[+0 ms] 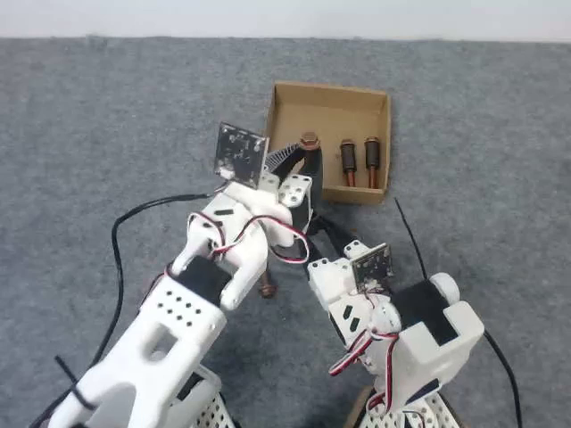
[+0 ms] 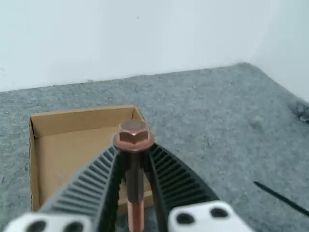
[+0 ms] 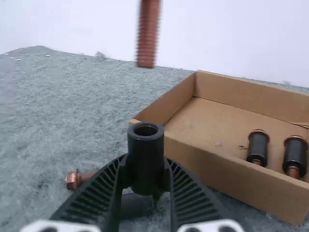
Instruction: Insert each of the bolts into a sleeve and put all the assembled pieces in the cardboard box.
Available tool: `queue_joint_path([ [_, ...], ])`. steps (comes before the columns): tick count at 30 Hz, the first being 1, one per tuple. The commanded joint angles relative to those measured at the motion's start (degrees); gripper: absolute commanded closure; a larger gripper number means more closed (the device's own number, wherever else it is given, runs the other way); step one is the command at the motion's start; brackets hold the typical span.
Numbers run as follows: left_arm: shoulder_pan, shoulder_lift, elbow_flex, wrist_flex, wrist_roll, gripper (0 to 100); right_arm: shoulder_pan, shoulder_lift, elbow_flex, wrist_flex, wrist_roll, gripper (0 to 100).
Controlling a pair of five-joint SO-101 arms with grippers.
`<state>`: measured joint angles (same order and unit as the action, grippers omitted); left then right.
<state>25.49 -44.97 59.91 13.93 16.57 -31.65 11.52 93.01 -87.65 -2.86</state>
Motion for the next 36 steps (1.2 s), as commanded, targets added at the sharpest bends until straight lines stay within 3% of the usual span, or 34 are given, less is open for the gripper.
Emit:
queue_joint_path([
  [1, 0.4, -4.4, 0.8, -2.5, 0.3, 99, -0.7, -0.5, 0.4, 0.0, 1.2, 99.2],
  [12, 1.0, -4.3, 4.4, -3.0, 0.3, 99, -0.9, -0.9, 0.4, -0.1, 1.1, 99.2],
  [20, 0.9, -4.3, 11.1, -14.7, 0.3, 99, -0.8, -0.5, 1.1, -4.5, 0.9, 99.2],
  [36, 0.6, -4.7, 17.5, -14.9, 0.0, 99, -0.5, -0.7, 1.3, -4.5, 1.1, 99.2],
])
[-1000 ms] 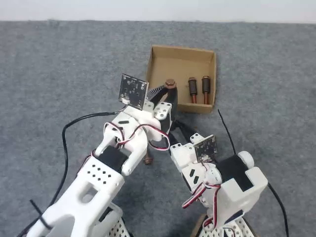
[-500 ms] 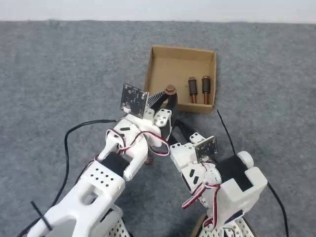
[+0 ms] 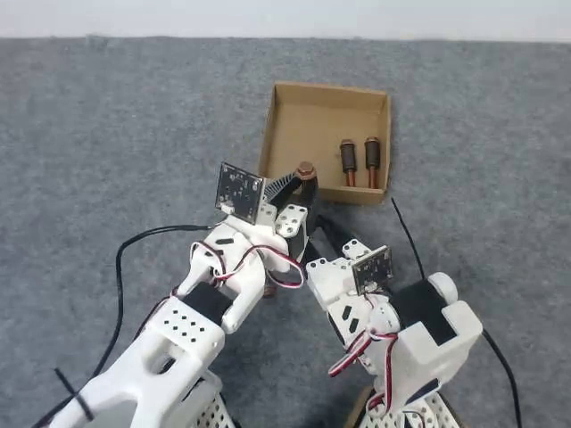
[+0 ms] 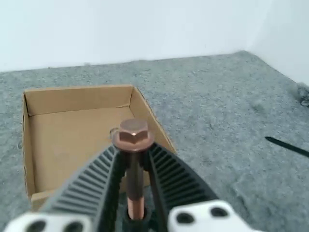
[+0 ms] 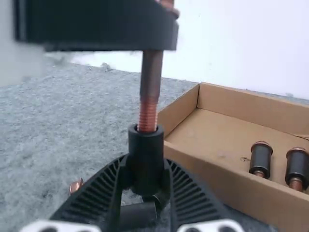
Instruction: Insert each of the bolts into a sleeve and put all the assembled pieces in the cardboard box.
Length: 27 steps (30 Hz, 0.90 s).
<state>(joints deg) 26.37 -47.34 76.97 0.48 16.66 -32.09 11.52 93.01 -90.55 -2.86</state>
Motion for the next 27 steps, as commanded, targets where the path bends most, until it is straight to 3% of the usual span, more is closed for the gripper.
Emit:
queue_joint_path([
  [1, -0.2, -2.4, 1.1, -1.4, -0.1, 99, 0.0, -0.6, 1.3, -1.6, 1.1, 99.2],
  [22, 4.3, -2.4, 7.3, -1.8, 0.1, 99, 2.3, -0.8, 0.8, -1.2, 1.2, 99.2],
  [27, 4.1, -2.4, 7.5, -1.6, 0.3, 87, 2.3, -0.8, 0.8, -1.2, 1.2, 99.2],
])
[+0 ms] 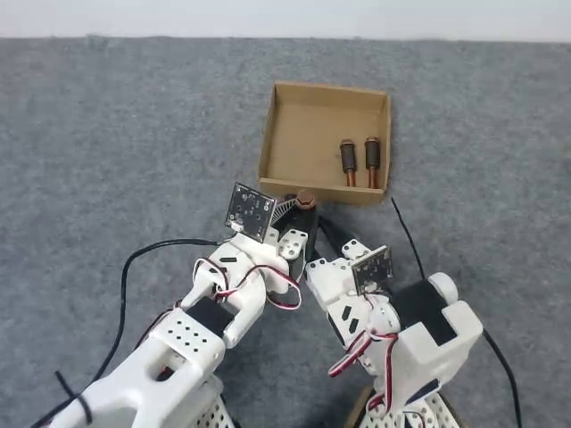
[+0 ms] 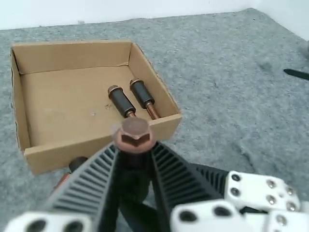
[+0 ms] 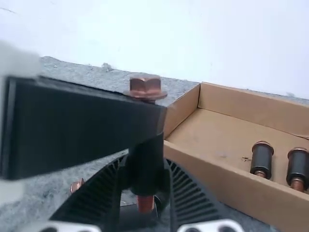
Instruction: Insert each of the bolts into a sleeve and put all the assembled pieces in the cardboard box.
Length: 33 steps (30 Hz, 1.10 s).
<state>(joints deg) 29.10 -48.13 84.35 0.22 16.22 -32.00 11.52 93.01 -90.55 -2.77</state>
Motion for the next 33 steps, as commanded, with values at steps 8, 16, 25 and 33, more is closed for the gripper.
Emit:
queue_joint_path([
  [8, -0.3, -1.6, 0.0, -1.3, 3.1, 83, 2.2, -0.7, 0.8, -1.2, 1.1, 99.2],
  [16, -1.1, -1.7, 0.0, -1.1, 2.8, 82, 2.3, -0.6, 0.7, -1.2, 1.1, 99.2],
  [25, -3.5, -3.0, -4.3, 7.9, 2.7, 82, 2.4, -0.5, 0.7, -1.2, 1.1, 99.2],
  [33, -1.0, -24.2, -5.1, 22.6, 3.0, 82, 2.4, -0.5, 0.7, -1.2, 1.1, 99.2],
])
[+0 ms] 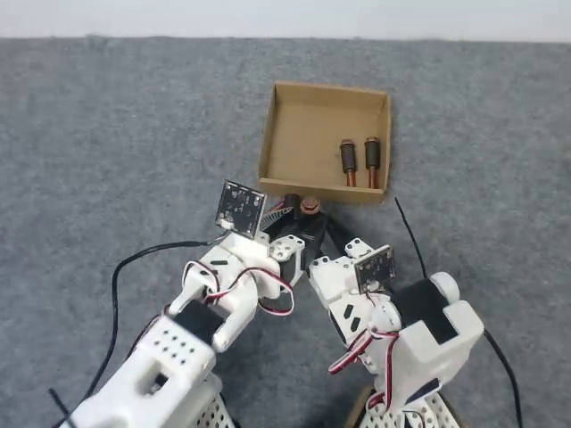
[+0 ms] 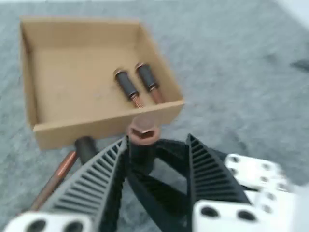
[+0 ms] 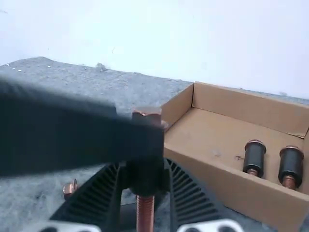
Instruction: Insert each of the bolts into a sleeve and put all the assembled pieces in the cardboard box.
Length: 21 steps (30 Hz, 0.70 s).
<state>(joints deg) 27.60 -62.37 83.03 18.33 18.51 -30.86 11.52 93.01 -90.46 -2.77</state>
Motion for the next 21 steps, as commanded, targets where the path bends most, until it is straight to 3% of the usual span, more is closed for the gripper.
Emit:
queue_joint_path([
  [1, 0.4, -13.5, -3.8, 6.2, 0.7, 82, 1.3, -0.5, 0.7, -1.3, 1.1, 99.2],
  [8, -4.7, -33.0, -3.8, 15.7, 0.7, 83, 1.3, -0.5, 0.7, -1.3, 1.1, 99.2],
  [17, -23.6, -35.8, -5.8, 16.0, 0.8, 83, 3.3, -0.4, 0.0, 0.0, 1.1, 99.2],
  [21, -33.7, -35.8, -5.8, 16.2, 0.8, 92, 3.3, -0.5, -0.8, 2.2, 1.1, 99.2],
])
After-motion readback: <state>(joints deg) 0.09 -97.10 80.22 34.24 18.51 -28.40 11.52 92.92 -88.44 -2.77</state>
